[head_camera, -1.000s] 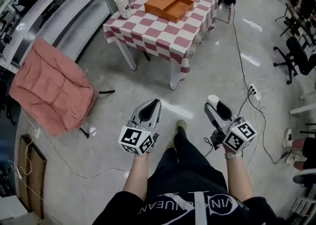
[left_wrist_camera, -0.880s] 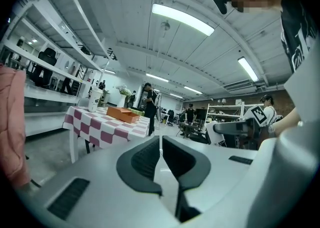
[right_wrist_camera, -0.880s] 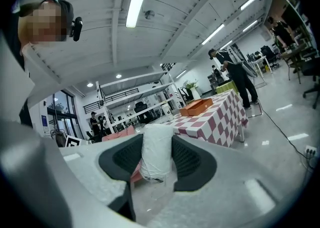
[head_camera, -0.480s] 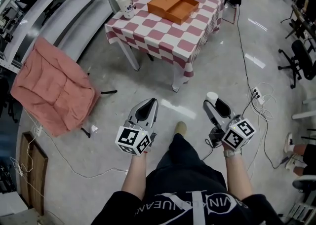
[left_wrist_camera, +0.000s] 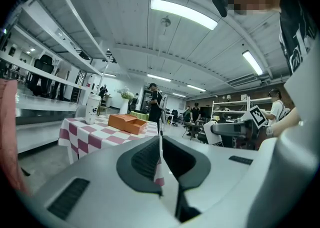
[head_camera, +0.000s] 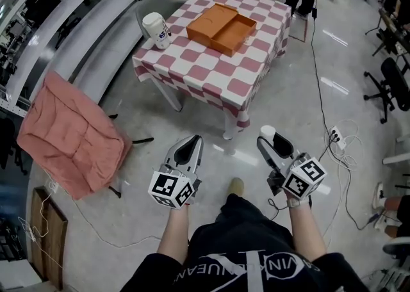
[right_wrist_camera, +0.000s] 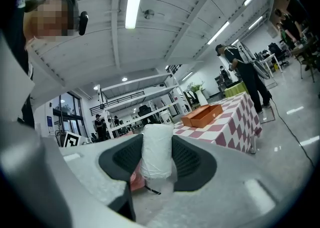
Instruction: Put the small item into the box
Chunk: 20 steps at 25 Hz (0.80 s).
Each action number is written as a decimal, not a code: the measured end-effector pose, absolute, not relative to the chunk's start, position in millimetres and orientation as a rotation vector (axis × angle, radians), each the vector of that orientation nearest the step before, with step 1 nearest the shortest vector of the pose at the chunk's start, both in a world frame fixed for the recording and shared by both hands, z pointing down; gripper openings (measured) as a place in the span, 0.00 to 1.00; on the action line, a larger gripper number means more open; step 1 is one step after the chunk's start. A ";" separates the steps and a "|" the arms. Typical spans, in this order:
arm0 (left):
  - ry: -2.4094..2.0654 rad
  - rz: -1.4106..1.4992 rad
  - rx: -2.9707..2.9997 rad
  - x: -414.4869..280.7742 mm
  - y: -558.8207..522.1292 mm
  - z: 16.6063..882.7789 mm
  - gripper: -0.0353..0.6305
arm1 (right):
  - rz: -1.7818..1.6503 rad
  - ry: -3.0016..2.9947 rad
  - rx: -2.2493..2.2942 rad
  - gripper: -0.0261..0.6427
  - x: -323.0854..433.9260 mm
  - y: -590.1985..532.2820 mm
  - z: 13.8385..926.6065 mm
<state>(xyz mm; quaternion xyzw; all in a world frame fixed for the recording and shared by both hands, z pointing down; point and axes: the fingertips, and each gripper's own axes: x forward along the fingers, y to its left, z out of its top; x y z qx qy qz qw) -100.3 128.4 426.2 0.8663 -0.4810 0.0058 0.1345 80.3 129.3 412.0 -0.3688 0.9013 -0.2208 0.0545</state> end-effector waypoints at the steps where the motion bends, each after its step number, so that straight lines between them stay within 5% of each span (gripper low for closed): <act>1: -1.392 0.013 2.519 -97.7 119.3 423.8 0.08 | -0.663 2.738 -1.118 0.31 81.6 120.1 410.5; 20: -1.355 0.050 2.576 -66.0 38.2 418.2 0.09 | -0.674 2.692 -1.131 0.31 112.3 40.9 412.2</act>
